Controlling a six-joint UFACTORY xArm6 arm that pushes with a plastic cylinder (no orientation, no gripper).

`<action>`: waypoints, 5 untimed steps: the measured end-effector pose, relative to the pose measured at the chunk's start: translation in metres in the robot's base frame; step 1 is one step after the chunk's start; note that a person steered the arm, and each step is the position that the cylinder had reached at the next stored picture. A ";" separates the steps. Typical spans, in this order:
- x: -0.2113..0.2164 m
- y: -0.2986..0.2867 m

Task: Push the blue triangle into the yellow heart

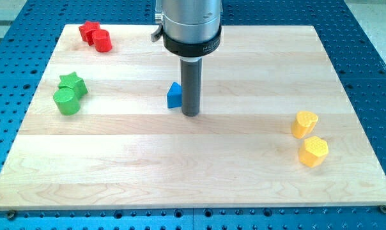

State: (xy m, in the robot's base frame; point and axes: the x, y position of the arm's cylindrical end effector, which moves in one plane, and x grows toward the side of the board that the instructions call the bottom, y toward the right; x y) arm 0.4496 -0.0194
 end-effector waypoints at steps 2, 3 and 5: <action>-0.031 -0.037; -0.031 0.095; -0.063 0.121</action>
State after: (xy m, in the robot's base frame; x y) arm 0.3868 0.1015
